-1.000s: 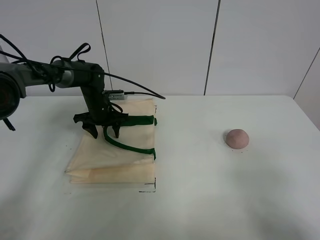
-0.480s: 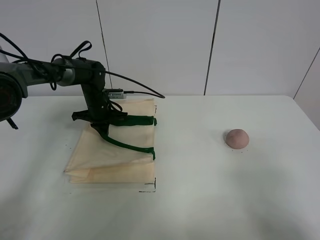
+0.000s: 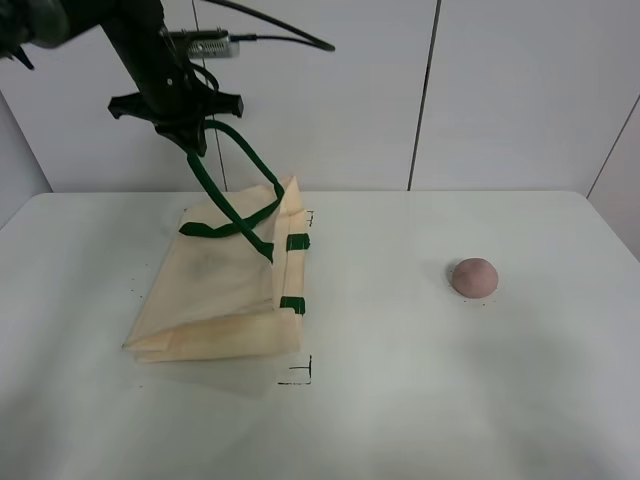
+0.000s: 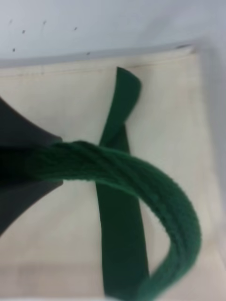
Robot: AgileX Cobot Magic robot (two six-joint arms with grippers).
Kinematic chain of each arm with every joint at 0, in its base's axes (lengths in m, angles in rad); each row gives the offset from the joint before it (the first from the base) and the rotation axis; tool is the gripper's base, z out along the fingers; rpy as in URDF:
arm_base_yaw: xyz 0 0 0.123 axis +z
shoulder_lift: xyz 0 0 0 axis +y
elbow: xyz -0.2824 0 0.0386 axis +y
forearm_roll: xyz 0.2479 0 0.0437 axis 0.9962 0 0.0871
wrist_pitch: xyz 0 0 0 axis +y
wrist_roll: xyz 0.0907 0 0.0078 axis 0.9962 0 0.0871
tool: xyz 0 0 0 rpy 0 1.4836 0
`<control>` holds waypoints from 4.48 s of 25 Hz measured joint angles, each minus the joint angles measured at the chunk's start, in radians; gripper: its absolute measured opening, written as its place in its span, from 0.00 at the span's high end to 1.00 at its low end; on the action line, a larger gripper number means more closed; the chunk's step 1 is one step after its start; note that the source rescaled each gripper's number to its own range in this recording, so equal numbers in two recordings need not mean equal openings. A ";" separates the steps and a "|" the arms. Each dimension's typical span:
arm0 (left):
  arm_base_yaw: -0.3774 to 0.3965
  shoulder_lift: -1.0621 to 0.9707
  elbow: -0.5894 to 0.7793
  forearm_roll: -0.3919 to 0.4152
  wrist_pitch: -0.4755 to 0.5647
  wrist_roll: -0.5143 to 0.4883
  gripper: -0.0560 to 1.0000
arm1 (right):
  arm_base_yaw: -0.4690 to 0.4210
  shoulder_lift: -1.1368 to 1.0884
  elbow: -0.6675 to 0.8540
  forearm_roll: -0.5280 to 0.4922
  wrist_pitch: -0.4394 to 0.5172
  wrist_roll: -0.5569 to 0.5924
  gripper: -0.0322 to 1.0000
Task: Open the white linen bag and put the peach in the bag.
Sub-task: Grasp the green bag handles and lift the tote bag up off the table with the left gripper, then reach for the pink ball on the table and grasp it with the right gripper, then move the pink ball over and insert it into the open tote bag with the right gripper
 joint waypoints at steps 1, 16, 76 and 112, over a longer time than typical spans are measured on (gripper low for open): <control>0.000 -0.025 0.000 0.000 0.000 0.011 0.95 | 0.000 0.000 0.000 0.000 0.000 0.000 0.00; 0.000 -0.234 0.003 -0.082 0.000 0.074 0.95 | 0.000 0.103 -0.014 0.003 -0.023 0.000 0.00; 0.000 -0.235 0.030 -0.091 0.000 0.074 0.95 | 0.099 1.863 -1.209 0.428 -0.085 -0.245 0.97; 0.000 -0.235 0.030 -0.096 0.000 0.075 0.95 | 0.531 2.238 -1.563 0.109 0.001 0.018 0.00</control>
